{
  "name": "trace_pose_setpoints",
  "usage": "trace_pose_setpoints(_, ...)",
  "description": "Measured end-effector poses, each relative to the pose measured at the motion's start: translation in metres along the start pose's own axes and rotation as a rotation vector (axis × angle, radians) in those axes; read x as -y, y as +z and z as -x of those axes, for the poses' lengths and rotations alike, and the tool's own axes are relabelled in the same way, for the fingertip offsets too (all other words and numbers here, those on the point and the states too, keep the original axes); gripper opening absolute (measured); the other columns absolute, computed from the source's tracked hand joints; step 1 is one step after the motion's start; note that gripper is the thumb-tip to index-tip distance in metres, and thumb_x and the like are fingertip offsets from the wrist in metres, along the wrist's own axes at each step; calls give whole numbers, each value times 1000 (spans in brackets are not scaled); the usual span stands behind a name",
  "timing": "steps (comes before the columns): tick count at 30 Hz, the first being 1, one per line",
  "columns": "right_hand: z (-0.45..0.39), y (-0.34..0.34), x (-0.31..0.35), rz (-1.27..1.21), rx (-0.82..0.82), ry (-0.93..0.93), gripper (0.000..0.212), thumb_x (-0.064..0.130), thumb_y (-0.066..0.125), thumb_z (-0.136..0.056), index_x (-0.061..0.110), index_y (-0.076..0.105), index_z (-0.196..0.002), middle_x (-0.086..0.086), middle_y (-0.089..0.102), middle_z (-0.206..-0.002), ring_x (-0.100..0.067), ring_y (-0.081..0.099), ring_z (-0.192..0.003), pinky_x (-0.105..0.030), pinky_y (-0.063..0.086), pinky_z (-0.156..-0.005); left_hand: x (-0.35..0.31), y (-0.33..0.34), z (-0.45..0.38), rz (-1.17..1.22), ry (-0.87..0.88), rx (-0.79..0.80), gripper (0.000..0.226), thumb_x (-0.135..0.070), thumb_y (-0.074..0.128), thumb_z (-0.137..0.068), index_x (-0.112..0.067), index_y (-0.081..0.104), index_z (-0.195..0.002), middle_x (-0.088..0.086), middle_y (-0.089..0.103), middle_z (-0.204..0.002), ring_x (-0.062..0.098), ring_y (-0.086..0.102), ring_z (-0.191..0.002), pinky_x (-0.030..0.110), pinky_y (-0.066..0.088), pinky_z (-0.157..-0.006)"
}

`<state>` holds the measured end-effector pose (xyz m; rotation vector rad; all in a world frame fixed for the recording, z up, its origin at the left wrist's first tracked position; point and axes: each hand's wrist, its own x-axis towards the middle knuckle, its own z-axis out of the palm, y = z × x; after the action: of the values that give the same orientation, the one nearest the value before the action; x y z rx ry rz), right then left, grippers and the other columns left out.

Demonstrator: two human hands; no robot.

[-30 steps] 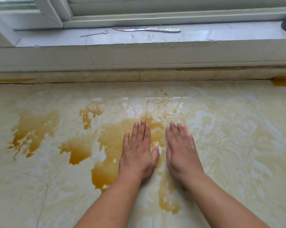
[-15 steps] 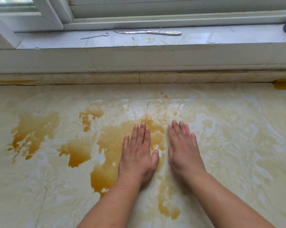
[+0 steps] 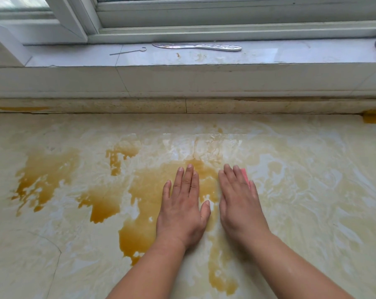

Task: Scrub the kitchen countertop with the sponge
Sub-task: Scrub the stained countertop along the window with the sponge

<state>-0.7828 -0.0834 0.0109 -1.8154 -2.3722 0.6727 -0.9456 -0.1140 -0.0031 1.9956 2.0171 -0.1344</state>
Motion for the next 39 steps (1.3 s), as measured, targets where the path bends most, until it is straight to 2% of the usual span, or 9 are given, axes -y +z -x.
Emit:
trace_pose_setpoints(2,-36,-8,7,-29,-19,0,64,23,31,-103,24,11,-164,9,-5,-172,-14,-15,-156,-40,-6,-125,0,-1,0,-1,-6,2,82,-61,-1,-95,-20,-25,-161,-5,-47,-161,14,-43,-148,47,-15,-127)
trace_pose_setpoints(7,-75,-19,16,-35,-16,10,63,21,32,-104,22,13,-164,7,-2,-172,-15,-10,-157,-46,0,-127,0,-2,0,5,-2,7,81,-60,2,-97,-20,-25,-161,-4,-45,-163,14,-43,-149,47,-14,-128)
trace_pose_setpoints(12,-17,1,10,-50,4,-44,71,42,12,-94,25,10,-164,10,-6,-171,-11,-18,-156,-41,-5,-124,-1,-2,0,19,4,2,80,-60,2,-97,-19,-25,-161,-4,-47,-162,14,-43,-149,48,-12,-128)
trace_pose_setpoints(18,-93,-16,19,-52,-46,20,62,19,33,-104,22,16,-163,7,0,-172,-14,-8,-157,-45,-1,-125,-1,-2,0,17,6,2,81,-59,4,-97,-19,-24,-161,-4,-47,-162,14,-42,-149,49,-13,-128)
trace_pose_setpoints(22,-97,-19,21,-56,-55,17,62,19,33,-104,22,14,-163,6,0,-172,-15,-10,-157,-45,-3,-126,-1,-2,1,18,9,5,80,-59,5,-98,-19,-26,-160,-4,-48,-161,15,-43,-149,49,-11,-128)
trace_pose_setpoints(27,-45,-2,6,-24,-42,-71,65,25,29,-102,25,10,-164,11,-5,-171,-5,-26,-150,-39,-7,-124,-1,-4,2,27,11,10,80,-59,5,-99,-19,-26,-160,-4,-49,-160,15,-44,-148,49,-13,-128)
trace_pose_setpoints(32,-100,-16,16,-43,-61,-6,61,19,31,-105,23,15,-163,7,0,-172,-14,-10,-157,-43,-3,-126,0,-3,2,49,13,8,81,-62,3,-96,-21,-29,-160,-6,-49,-160,13,-45,-148,47,-15,-127)
trace_pose_setpoints(37,-86,-15,10,-81,-74,-12,62,21,32,-104,25,13,-164,10,-3,-171,-10,-16,-155,-39,-5,-125,2,-13,-12,147,-59,-45,85,-62,8,-90,-28,-9,-166,-11,-28,-171,7,-30,-154,37,-24,-122)
trace_pose_setpoints(39,-70,-11,3,-97,-73,-27,62,25,31,-106,27,10,-164,14,-7,-170,-4,-24,-151,-35,-10,-123,3,-23,-37,130,-67,-84,82,-57,8,-93,-23,-12,-165,-8,-30,-170,10,-32,-154,39,-26,-121)
